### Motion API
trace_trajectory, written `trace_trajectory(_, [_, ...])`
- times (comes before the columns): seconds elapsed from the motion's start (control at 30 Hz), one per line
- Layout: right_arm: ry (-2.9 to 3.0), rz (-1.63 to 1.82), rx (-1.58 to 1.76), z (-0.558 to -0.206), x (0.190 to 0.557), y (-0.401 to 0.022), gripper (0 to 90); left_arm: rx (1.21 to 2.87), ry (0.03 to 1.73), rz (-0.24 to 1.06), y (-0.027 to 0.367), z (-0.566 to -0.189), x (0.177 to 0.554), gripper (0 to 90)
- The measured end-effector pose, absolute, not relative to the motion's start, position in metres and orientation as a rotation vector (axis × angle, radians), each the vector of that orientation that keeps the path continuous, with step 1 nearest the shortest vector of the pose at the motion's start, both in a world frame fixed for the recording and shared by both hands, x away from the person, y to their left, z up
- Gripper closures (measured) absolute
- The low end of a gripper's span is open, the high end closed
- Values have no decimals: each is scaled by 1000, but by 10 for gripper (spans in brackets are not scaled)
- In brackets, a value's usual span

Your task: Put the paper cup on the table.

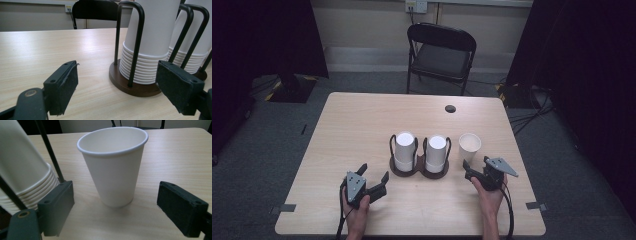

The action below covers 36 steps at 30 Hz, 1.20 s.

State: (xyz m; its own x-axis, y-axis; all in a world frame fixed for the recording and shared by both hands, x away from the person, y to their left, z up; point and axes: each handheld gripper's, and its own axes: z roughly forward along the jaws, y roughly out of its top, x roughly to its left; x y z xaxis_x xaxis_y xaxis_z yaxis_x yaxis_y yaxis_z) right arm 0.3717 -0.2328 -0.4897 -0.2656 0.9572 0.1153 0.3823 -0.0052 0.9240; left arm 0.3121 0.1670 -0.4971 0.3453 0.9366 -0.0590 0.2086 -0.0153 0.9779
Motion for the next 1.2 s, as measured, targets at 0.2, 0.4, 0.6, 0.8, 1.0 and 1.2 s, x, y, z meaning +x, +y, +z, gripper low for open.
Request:
trace_trajectory(0.2, [1646, 1320, 1339, -484, 350, -229, 138, 1500, 1117, 834, 166, -497, 311, 167])
trace_trajectory(0.4, [1628, 1326, 1288, -481, 334, -216, 138, 1501, 1121, 856, 164, -497, 308, 160])
trace_trajectory(0.6, [1630, 1339, 1246, -483, 320, -202, 136, 1503, 1120, 854, 165, -497, 308, 160])
trace_trajectory(0.8, [1630, 1315, 1226, -488, 311, -189, 137, 1508, 1114, 871, 163, -497, 306, 160])
trace_trajectory(1.0, [1633, 1333, 1180, -490, 299, -178, 137, 1497, 1109, 877, 164, -497, 305, 160])
trace_trajectory(1.2, [1650, 1350, 1137, -495, 293, -172, 136, 1492, 1099, 866, 165, -497, 304, 160])
